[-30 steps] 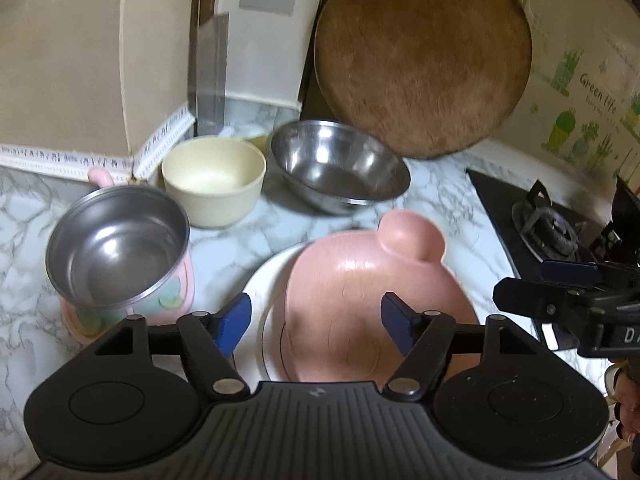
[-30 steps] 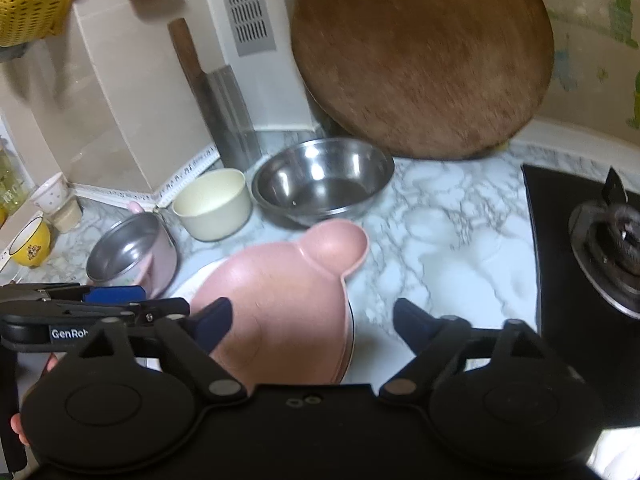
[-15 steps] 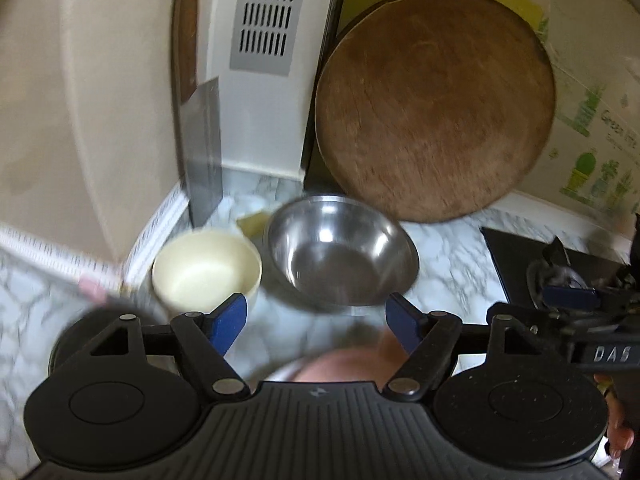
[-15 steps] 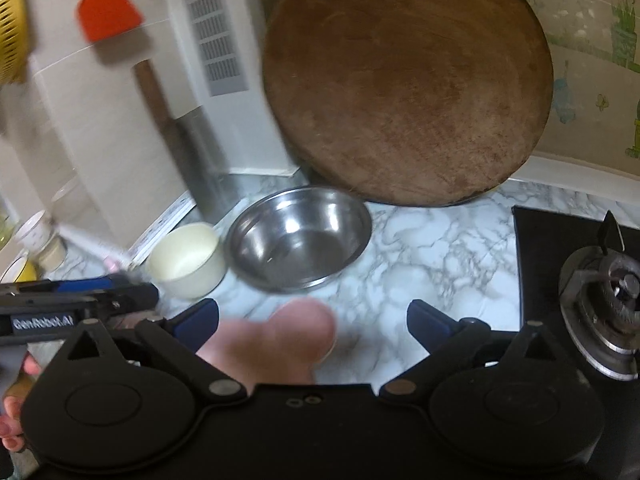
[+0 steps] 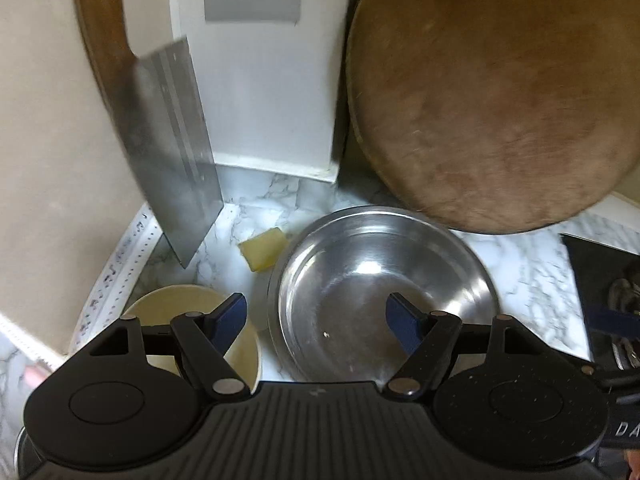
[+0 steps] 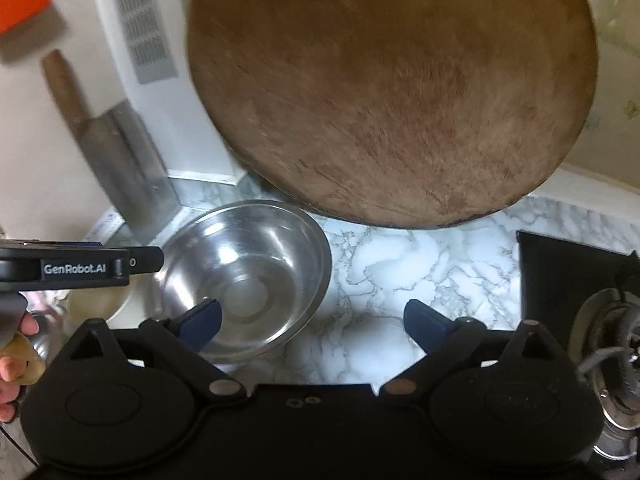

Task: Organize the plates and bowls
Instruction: 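Move both grippers to the stainless steel bowl rim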

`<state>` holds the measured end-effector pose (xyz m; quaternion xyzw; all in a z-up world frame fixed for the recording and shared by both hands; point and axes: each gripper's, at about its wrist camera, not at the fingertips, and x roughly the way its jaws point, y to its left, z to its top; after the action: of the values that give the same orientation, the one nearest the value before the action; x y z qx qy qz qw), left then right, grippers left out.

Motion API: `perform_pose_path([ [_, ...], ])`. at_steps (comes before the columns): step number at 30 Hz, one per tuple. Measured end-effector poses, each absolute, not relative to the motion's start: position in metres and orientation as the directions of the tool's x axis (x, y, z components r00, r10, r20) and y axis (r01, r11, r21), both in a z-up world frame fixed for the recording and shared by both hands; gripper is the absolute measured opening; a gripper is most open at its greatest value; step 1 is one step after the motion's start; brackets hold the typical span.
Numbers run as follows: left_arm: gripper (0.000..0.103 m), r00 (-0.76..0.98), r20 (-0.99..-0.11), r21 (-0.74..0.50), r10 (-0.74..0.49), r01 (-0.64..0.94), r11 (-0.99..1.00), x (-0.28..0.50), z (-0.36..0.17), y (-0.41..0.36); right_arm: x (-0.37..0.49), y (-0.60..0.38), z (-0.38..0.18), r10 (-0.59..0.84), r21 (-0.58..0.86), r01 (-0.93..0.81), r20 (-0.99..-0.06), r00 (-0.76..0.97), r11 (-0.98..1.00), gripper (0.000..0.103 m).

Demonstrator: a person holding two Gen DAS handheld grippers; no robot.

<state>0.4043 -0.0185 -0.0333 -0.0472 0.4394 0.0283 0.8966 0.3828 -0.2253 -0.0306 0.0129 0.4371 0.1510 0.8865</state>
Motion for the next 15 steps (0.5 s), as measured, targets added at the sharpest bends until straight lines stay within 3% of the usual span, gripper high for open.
perform_pose_path([
  [10,0.074,0.553,-0.833,-0.09,0.012,-0.157,0.983,0.448,-0.064,-0.008,0.422,-0.215,-0.072,0.268,0.173,-0.227,-0.818,0.509,0.959,0.082],
  [15,0.056,0.528,-0.849,-0.09,0.006,-0.157,0.983,0.455,-0.073,-0.007,0.431,-0.21,-0.083,0.272,0.179,-0.23,-0.831,0.485,0.957,0.073],
])
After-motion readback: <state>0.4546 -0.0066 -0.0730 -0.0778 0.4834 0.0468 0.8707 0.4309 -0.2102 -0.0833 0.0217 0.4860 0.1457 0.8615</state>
